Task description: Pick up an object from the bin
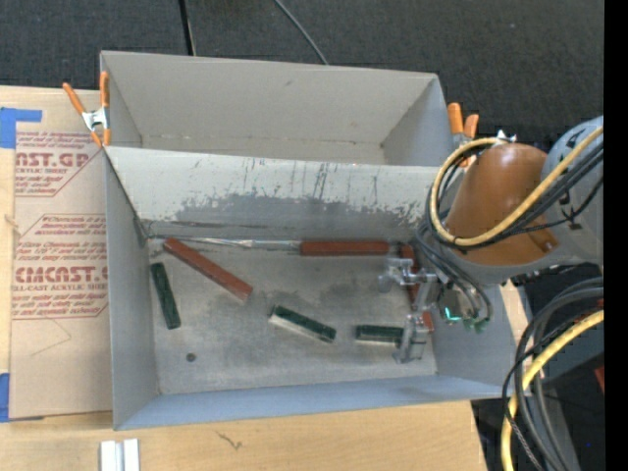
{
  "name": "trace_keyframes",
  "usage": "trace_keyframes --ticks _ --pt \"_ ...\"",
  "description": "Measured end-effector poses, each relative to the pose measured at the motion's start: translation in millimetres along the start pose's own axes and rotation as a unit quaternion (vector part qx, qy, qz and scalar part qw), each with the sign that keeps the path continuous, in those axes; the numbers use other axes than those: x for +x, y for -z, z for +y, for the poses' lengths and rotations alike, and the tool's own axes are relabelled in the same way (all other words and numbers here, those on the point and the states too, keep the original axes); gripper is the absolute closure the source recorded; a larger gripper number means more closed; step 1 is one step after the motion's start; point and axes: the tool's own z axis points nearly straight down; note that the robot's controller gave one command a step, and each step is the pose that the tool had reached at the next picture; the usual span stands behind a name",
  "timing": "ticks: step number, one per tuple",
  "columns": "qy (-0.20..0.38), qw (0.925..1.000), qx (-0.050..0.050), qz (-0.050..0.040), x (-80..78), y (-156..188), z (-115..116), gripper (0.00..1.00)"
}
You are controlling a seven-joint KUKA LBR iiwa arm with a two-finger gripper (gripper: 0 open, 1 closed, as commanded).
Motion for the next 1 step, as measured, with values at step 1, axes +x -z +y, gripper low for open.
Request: trace_keyframes --ticks 1 --pt "0.000 1.0000 0.000 -0.0038 -2.0 4.1 0.2 0.00"
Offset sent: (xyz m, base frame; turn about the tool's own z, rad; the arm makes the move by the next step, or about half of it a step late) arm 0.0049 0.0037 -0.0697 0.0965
